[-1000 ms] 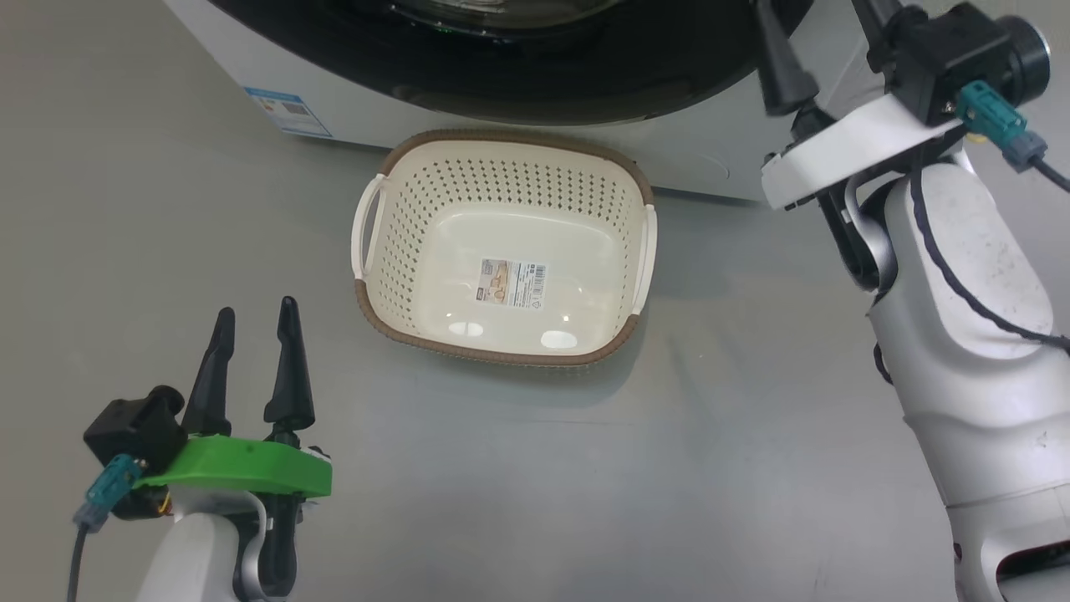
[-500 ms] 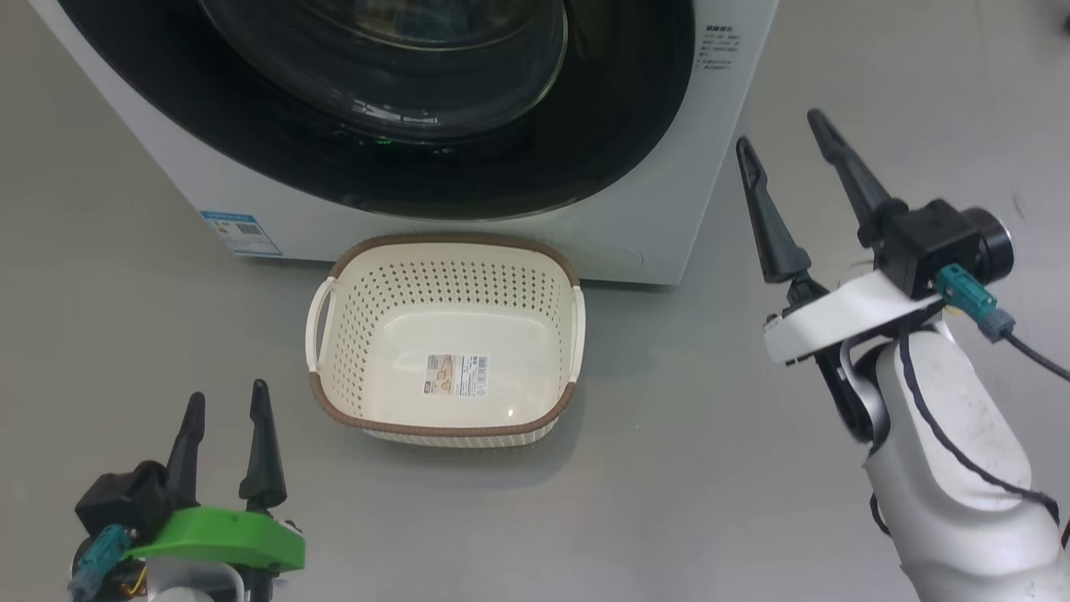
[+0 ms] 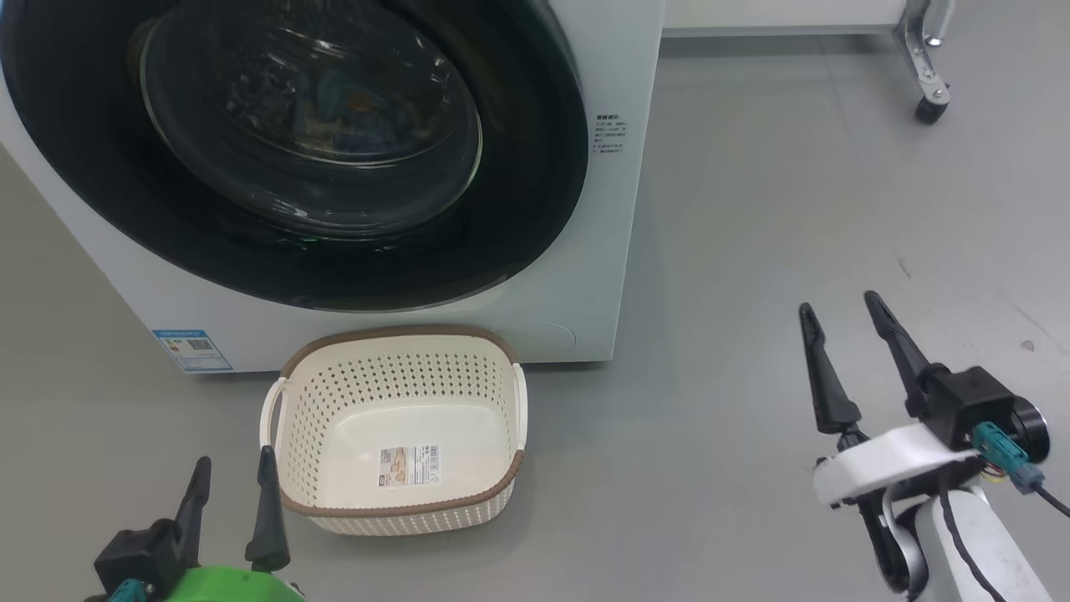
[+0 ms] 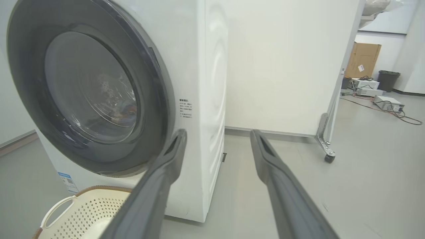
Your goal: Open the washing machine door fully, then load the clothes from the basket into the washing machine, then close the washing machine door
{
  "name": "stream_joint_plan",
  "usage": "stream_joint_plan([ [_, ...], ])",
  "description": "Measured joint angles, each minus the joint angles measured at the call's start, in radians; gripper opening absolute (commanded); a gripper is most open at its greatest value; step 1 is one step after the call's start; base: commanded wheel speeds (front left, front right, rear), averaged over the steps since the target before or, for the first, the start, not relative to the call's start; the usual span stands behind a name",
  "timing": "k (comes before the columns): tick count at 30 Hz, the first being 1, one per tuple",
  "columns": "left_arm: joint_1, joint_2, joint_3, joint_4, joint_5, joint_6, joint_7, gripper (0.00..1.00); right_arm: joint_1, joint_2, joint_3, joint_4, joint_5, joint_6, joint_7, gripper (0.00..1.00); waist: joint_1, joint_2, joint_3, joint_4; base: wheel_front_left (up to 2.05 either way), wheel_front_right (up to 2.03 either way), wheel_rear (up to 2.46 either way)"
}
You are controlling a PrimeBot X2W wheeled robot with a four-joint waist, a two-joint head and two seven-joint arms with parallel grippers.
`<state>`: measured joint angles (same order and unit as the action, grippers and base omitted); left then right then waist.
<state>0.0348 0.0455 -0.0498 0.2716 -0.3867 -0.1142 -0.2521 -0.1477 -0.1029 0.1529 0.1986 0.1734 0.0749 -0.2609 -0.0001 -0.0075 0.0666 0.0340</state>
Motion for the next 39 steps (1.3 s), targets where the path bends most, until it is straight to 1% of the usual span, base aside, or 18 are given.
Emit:
stream_joint_plan([
  [2,0.001,-0.001,-0.010,-0.004,0.007,0.000,0.000,1.00,0.043,-0.010,-0.031,-0.013,-0.003,-0.017,0.000,1.00,0.0000,0.0000,-0.019,-0.009,0.00,0.00,0.00],
  [7,0.017,-0.001,-0.002,-0.023,0.017,0.000,0.000,1.00,0.138,-0.015,-0.061,-0.026,-0.010,-0.034,0.000,1.00,0.0000,0.0000,-0.055,-0.015,0.00,0.00,0.00],
  [13,0.040,-0.001,0.017,-0.029,0.027,0.000,0.000,1.00,0.157,0.005,-0.069,-0.052,-0.019,-0.034,0.001,1.00,0.0000,0.0000,-0.065,-0.011,0.00,0.00,0.00],
  [19,0.045,-0.001,0.017,-0.040,0.038,0.000,0.000,1.00,0.175,0.006,-0.095,-0.073,-0.019,-0.034,0.001,1.00,0.0000,0.0000,-0.069,-0.002,0.00,0.00,0.00],
  [35,0.068,-0.001,0.025,-0.053,0.052,0.000,0.000,1.00,0.210,0.027,-0.124,-0.096,-0.035,-0.031,0.001,1.00,0.0000,0.0000,-0.073,0.014,0.00,0.00,0.00],
  [39,0.068,-0.001,0.032,-0.054,0.053,0.000,0.000,1.00,0.220,0.031,-0.130,-0.096,-0.035,-0.024,0.001,1.00,0.0000,0.0000,-0.072,0.016,0.00,0.00,0.00],
])
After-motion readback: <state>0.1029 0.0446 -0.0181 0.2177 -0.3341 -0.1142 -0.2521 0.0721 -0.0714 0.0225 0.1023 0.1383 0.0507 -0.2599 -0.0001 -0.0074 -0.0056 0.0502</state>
